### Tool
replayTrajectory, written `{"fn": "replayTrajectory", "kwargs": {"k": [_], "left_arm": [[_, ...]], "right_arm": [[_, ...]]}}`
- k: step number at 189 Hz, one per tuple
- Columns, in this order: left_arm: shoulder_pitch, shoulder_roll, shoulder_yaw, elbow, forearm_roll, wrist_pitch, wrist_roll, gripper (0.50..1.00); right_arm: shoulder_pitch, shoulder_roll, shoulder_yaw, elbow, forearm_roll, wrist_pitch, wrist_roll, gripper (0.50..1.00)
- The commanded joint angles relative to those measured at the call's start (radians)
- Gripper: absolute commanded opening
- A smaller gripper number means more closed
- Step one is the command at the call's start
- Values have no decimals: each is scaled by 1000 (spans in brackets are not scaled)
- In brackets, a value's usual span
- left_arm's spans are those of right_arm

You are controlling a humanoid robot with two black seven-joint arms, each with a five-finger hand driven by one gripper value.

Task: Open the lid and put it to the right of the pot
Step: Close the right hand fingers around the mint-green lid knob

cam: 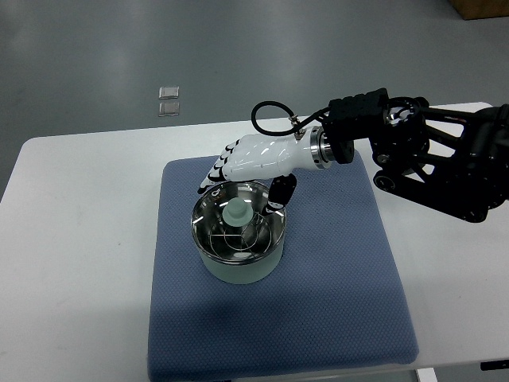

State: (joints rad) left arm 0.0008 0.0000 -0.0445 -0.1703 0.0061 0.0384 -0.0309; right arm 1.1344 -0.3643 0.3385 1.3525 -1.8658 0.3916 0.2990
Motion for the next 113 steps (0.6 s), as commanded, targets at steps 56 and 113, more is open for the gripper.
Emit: {"fn": "replayTrajectory", "kwargs": {"k": [56, 113], "left_arm": [[1, 0, 0, 0, 0, 0, 0, 1000], [-1, 0, 0, 0, 0, 0, 0, 1000]], "right_arm": [[13, 4, -27, 1, -6, 9, -3, 768], [38, 10, -49, -1, -32, 9, -11, 768]]}}
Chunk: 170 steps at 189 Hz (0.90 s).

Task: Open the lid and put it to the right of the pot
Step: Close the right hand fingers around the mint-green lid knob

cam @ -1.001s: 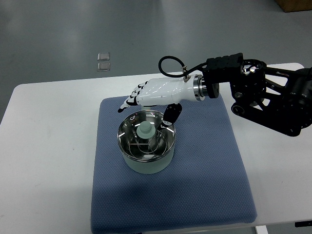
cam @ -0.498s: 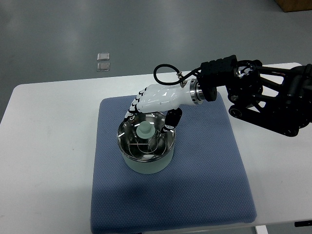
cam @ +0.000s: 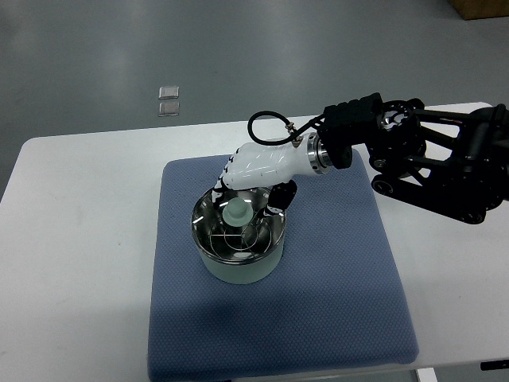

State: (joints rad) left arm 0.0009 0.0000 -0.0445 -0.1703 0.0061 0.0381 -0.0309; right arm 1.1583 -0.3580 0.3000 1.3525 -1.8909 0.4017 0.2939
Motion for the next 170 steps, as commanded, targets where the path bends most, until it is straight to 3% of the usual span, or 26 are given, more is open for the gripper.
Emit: {"fn": "replayTrajectory", "kwargs": {"k": [1, 170], "left_arm": [[-1, 0, 0, 0, 0, 0, 0, 1000], [-1, 0, 0, 0, 0, 0, 0, 1000]], "right_arm": [[14, 4, -10, -1, -7, -1, -5, 768], [46, 19, -48, -9, -11, 2, -25, 752]]}}
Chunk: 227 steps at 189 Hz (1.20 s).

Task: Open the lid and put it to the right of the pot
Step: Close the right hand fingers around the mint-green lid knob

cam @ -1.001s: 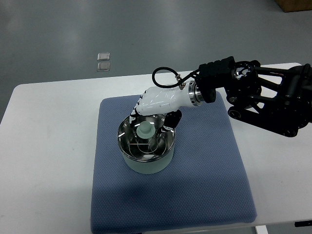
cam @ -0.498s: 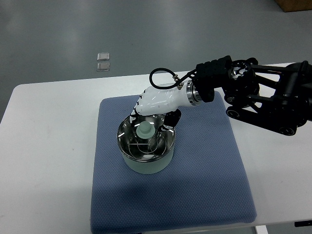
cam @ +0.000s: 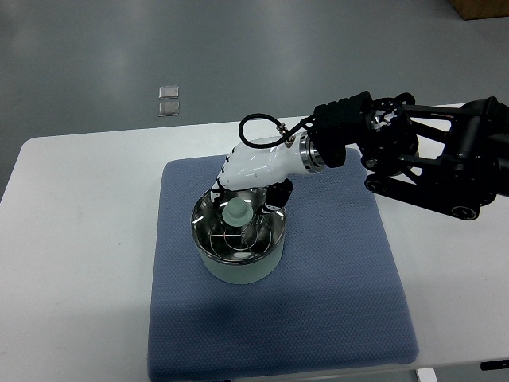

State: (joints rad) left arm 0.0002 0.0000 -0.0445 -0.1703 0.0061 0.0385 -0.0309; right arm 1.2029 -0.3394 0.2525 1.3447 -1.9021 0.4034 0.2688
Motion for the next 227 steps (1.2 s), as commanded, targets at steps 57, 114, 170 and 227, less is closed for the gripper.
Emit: {"fn": "replayTrajectory", "kwargs": {"k": [57, 114, 170, 227], "left_arm": [[0, 0, 0, 0, 0, 0, 0, 1000], [1, 0, 0, 0, 0, 0, 0, 1000], [0, 0, 0, 0, 0, 0, 0, 1000], [1, 0, 0, 0, 0, 0, 0, 1000]], "right_arm": [[0, 0, -1, -1, -5, 2, 0, 695], [-2, 3, -12, -1, -5, 12, 0, 695], [0, 10, -12, -1, -6, 12, 0, 668], [0, 10, -12, -1, -6, 12, 0, 629]]}}
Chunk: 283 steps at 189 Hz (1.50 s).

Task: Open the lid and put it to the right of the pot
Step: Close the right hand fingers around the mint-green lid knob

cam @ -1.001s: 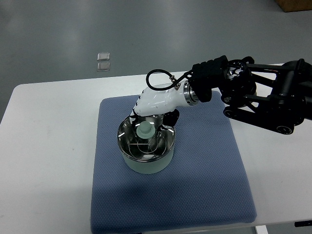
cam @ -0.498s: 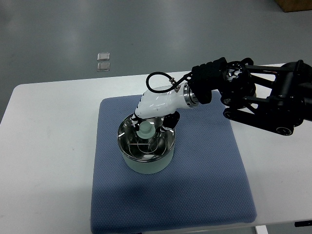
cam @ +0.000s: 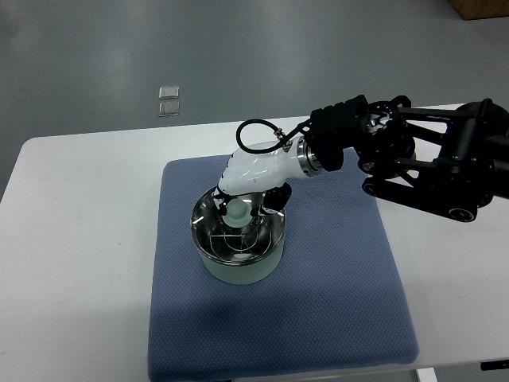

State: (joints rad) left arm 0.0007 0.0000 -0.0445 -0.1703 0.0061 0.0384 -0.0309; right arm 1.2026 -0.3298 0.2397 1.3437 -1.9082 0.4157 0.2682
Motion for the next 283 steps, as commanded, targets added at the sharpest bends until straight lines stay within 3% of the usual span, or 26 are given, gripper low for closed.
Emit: {"fn": "replayTrajectory", "kwargs": {"k": [1, 232, 248, 257, 258, 266, 283], "left_arm": [[1, 0, 0, 0, 0, 0, 0, 1000], [-1, 0, 0, 0, 0, 0, 0, 1000], [-1, 0, 0, 0, 0, 0, 0, 1000], [-1, 0, 0, 0, 0, 0, 0, 1000], [-1, 0, 0, 0, 0, 0, 0, 1000], [1, 0, 0, 0, 0, 0, 0, 1000], [1, 0, 0, 0, 0, 0, 0, 1000]], "right_arm": [[0, 0, 1, 0, 0, 0, 0, 629], [21, 0, 1, -3, 5, 26, 0, 637], [20, 1, 1, -9, 3, 26, 0, 586], [20, 1, 1, -9, 3, 26, 0, 586], [20, 1, 1, -9, 3, 26, 0, 544], [20, 1, 1, -9, 1, 26, 0, 513], [20, 5, 0, -9, 1, 26, 0, 509]]}}
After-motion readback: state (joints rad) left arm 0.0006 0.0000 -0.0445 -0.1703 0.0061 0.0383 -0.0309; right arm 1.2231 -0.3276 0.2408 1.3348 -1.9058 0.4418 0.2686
